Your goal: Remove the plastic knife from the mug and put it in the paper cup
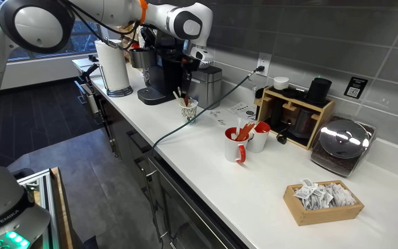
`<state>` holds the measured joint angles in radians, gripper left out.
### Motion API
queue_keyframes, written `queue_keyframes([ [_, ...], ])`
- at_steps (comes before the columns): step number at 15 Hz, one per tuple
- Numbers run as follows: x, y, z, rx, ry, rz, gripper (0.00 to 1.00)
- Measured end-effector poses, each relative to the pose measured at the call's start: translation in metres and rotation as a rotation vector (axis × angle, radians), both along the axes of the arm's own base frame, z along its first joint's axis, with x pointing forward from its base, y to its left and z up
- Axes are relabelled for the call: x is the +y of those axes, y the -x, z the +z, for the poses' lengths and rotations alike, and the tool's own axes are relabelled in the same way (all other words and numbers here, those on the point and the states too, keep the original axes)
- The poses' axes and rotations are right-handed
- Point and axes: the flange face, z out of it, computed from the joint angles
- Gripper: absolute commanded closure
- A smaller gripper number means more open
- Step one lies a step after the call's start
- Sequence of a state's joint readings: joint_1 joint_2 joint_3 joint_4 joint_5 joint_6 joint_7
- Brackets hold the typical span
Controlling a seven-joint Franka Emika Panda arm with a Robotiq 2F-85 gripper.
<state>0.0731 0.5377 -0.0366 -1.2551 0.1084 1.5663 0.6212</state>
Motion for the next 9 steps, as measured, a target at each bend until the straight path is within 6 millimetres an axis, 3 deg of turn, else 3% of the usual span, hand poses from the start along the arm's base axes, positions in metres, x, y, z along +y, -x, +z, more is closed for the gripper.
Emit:
queue_keyframes([
  [3,-0.012,0.000,0.017,-0.029,-0.005,-0.021,0.00],
  [5,-0.028,0.002,0.036,-0.065,-0.018,-0.046,0.00],
  [9,-0.060,0.010,0.082,-0.302,-0.037,0.018,0.00],
])
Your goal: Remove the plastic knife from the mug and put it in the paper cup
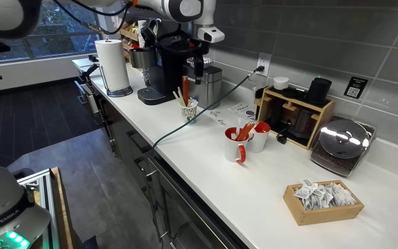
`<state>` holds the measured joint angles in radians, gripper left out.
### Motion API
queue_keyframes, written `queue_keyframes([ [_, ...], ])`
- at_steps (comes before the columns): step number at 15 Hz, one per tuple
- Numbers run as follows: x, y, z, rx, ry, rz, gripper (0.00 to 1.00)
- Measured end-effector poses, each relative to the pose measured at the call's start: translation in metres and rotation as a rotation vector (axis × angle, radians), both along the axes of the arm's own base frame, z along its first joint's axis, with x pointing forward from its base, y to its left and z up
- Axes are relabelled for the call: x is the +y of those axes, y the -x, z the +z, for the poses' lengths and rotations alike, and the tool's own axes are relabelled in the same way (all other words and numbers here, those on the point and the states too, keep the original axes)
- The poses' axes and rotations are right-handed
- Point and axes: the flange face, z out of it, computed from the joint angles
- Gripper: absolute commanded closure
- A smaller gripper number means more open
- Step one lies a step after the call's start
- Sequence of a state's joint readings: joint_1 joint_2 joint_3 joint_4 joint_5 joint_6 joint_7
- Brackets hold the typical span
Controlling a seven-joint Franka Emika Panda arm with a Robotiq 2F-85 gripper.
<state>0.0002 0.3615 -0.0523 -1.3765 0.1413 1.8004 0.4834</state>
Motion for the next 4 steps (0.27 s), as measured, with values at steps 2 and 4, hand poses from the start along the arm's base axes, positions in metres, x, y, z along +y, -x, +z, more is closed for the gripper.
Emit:
queue_keyframes([
  [2,-0.006,0.011,0.023,-0.121,0.012,0.038,0.00],
  [4,-0.005,0.024,0.043,-0.242,0.028,0.077,0.00],
])
